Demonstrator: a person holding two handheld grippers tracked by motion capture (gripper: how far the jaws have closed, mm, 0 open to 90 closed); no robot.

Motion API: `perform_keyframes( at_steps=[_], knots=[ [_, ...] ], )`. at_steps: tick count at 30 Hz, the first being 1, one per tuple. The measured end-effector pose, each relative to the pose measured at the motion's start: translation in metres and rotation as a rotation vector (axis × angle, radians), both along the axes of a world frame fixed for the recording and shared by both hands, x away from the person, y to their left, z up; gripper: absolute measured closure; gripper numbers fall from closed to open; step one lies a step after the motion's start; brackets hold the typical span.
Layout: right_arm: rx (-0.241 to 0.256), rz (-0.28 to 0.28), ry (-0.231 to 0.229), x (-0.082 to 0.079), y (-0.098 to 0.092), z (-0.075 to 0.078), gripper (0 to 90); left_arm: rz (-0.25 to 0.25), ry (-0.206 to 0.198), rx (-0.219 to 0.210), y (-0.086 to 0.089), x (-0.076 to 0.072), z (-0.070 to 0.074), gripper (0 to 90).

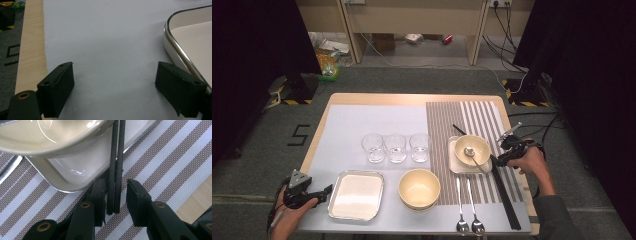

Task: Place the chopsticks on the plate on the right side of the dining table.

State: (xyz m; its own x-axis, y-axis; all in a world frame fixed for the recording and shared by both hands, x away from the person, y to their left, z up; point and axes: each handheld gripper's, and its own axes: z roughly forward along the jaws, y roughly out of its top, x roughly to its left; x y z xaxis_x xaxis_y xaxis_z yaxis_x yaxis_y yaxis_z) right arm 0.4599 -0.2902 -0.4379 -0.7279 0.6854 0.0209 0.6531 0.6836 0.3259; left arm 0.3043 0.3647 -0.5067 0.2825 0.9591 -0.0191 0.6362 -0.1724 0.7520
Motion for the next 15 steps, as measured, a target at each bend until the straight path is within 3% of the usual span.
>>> perform_keyframes(
  at_steps=[5, 15],
  knots=[
    [0.0, 0.015, 0.007, 0.0018, 0.0018, 0.0007, 76.5, 0.0, 0.0, -0.001, 0.0001, 0.0001, 0.0, 14.9],
    [-0.029, 0.049, 0.007, 0.0094, 0.0066, 0.0021, 77.3, 0.0, 0.0, -0.001, 0.0001, 0.0001, 0.0, 14.8]
  ],
)
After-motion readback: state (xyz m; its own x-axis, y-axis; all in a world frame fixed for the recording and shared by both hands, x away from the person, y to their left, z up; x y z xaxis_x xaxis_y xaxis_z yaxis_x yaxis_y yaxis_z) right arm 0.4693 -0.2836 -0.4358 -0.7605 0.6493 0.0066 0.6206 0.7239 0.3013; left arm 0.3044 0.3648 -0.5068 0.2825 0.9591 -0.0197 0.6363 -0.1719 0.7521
